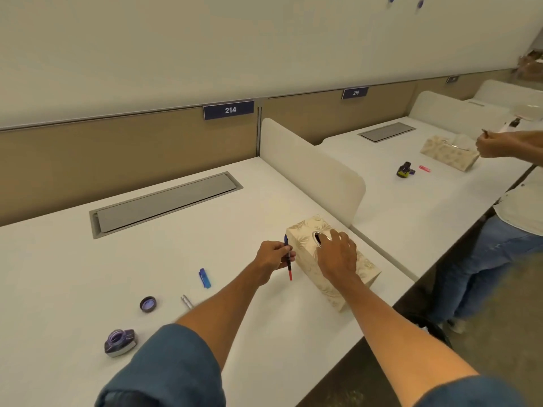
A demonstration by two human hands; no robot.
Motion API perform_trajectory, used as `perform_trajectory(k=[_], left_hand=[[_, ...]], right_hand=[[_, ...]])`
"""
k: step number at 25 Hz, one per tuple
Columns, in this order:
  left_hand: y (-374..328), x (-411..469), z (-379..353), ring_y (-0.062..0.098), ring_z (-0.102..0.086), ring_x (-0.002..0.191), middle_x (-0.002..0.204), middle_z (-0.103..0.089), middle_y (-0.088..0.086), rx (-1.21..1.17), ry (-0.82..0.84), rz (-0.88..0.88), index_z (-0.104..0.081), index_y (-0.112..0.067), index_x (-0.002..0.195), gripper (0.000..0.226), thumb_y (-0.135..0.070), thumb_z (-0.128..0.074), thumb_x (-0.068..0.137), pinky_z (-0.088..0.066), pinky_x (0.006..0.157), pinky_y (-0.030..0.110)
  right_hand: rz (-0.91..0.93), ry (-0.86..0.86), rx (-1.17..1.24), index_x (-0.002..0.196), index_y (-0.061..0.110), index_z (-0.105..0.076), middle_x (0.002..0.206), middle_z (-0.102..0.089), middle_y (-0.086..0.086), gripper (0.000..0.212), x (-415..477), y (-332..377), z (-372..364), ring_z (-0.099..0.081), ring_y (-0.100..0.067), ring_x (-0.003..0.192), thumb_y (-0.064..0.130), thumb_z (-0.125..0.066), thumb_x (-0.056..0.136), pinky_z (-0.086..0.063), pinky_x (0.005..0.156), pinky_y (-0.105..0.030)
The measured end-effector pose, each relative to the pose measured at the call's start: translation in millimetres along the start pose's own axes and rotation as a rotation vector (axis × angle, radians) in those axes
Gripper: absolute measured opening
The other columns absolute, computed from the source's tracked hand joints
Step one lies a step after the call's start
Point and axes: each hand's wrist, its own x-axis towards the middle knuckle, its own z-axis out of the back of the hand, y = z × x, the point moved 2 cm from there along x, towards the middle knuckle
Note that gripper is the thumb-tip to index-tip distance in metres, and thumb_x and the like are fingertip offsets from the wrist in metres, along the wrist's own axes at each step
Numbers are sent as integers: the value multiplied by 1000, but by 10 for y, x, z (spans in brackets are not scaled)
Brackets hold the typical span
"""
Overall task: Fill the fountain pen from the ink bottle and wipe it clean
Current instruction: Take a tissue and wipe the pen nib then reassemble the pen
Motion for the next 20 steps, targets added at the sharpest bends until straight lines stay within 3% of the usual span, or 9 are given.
perform_trajectory(k=[4, 8, 11, 15, 20], left_hand=[[-3, 44, -83, 18, -65, 77, 97, -65, 18, 6, -7, 15, -59, 13, 113, 26, -5, -48, 98, -56, 67, 20], [-23, 71, -104, 18, -64, 76, 97, -65, 17, -6, -15, 10, -58, 13, 114, 26, -4, -48, 97, -56, 73, 23], [-41, 74, -98, 18, -65, 77, 96, -65, 16, -15, -18, 1, -58, 12, 114, 26, -5, -48, 98, -56, 74, 24], [-51, 56, -69, 19, -65, 79, 95, -65, 15, -21, -20, -13, -59, 12, 113, 25, -5, -47, 98, -56, 73, 23], [-71, 30, 10, 19, -65, 78, 93, -65, 14, -35, -41, -28, -59, 10, 111, 23, -4, -47, 98, -56, 77, 25]], right_hand=[[-38, 65, 68, 130, 19, -50, 131, -47, -9, 36, 75, -172, 28, -44, -28, 120, 22, -46, 95, -40, 95, -41], [-31, 95, 170, 126, 15, -52, 118, -55, -12, 39, 93, -251, 41, -55, -32, 108, 2, -43, 91, -46, 87, -41], [-38, 23, 286, 119, 14, -53, 108, -58, -14, 41, 92, -256, 91, -57, -34, 98, -5, -39, 86, -49, 80, -41], [-58, -72, 371, 125, 11, -45, 109, -60, -17, 55, 115, -232, 153, -55, -36, 100, -18, -38, 79, -47, 85, -47], [-31, -251, 435, 119, 8, -49, 103, -61, -16, 44, 234, -133, 241, -51, -36, 105, -17, -40, 84, -35, 92, -44]])
